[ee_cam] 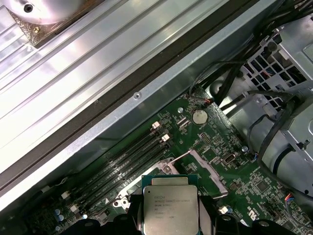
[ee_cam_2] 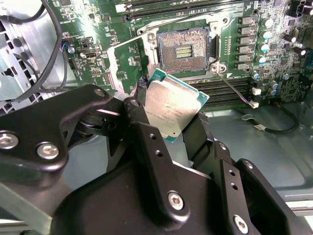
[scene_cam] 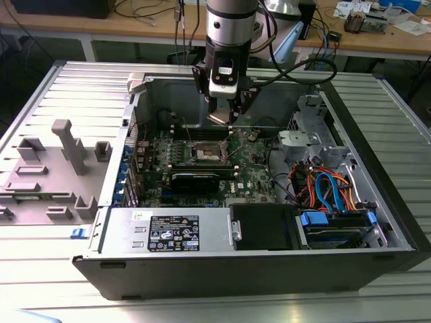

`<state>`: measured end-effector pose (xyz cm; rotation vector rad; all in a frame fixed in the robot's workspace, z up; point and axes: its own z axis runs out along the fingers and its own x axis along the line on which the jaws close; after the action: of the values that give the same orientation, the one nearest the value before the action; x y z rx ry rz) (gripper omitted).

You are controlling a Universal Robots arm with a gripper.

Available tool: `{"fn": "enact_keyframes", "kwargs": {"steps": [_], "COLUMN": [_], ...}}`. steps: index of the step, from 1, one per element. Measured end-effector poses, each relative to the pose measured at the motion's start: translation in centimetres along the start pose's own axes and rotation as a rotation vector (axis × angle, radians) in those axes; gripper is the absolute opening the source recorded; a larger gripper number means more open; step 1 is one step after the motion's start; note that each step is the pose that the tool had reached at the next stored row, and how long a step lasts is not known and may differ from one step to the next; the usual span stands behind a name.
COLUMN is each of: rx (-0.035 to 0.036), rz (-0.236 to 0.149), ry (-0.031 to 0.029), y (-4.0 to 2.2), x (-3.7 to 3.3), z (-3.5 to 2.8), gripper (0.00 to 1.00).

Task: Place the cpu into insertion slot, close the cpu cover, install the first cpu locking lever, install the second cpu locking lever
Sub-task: 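Place the cpu into insertion slot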

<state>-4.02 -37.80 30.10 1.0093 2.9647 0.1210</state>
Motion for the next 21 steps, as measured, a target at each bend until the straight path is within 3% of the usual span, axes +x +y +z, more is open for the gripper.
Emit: {"fn": "enact_keyframes", "kwargs": {"steps": [21], "rx": [-0.0001], "rz": [0.008], "ry": [-0.0006], "y": [0.00], "x": [0.00], "z": [0.03], "gripper": [0.55]}}
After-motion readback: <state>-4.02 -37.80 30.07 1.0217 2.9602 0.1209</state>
